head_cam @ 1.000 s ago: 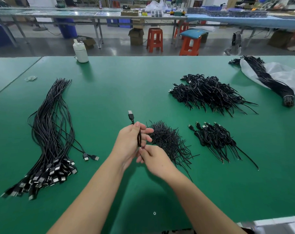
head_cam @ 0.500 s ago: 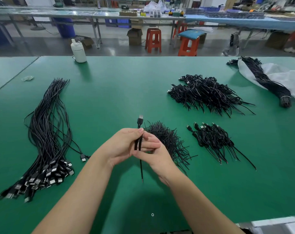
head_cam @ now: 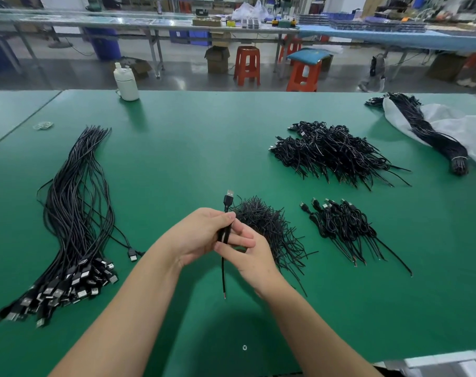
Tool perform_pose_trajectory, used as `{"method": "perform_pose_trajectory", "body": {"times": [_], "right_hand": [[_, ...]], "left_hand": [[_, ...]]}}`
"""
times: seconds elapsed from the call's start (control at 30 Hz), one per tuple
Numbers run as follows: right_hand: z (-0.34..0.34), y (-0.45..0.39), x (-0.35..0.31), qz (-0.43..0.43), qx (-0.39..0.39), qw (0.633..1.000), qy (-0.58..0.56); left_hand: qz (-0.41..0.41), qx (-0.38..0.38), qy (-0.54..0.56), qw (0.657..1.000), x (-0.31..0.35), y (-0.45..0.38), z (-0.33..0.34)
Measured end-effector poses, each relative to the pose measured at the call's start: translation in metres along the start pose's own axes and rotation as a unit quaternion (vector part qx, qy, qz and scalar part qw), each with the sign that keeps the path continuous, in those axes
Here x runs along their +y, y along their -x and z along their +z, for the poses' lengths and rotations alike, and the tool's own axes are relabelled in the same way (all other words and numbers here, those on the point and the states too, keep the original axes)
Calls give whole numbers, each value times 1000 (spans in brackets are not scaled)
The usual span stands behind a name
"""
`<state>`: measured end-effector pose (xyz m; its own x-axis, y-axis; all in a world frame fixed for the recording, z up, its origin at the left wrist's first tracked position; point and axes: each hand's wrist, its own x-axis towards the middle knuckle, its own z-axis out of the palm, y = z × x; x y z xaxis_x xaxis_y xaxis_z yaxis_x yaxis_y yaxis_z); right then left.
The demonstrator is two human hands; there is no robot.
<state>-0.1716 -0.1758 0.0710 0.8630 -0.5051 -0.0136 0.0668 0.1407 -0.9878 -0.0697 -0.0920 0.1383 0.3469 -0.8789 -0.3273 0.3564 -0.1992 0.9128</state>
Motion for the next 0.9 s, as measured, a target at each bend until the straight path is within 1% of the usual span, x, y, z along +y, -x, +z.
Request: {"method": "perform_pose_trajectory", "body": {"times": [0.1,0.27,0.47,0.5,0.53,0.57,0.6,0.63,0.67,0.77,0.87,0.9], "right_hand": [[-4,-1,5,1,7,1000,16],[-8,-2,15,33,7,999,-8],[-11,-6,19,27,31,999,32],[-12,-6,19,27,30,998,38],[-15,-7,19,27,29,998,41],[-19,-8,19,28,32,998,37],[-23,-8,18,33,34,998,31],[-27,-9,16,37,32,998,37],[-29,-9,14,41,24,997,62],[-25,-9,8,47,-14,986,161],[-17,-10,2,61,-50,977,199],[-16,-10,0,59,-55,970,231]], "left_hand": [[-17,4,3,1000,-1,-2,-1],[-39,9,-10,999,-6,-6,2],[-34,70,-96,992,-8,-10,13],[-29,89,-129,987,-10,-10,16],[-21,120,-194,973,-11,-11,17],[-14,162,-283,945,-12,-13,16],[-11,209,-365,907,-12,-14,15],[-8,245,-417,875,-12,-14,13],[2,260,-434,863,-13,-13,12],[9,250,-419,873,-16,-16,7],[19,254,-412,875,-20,-19,6],[21,256,-411,875,-21,-20,6]]}}
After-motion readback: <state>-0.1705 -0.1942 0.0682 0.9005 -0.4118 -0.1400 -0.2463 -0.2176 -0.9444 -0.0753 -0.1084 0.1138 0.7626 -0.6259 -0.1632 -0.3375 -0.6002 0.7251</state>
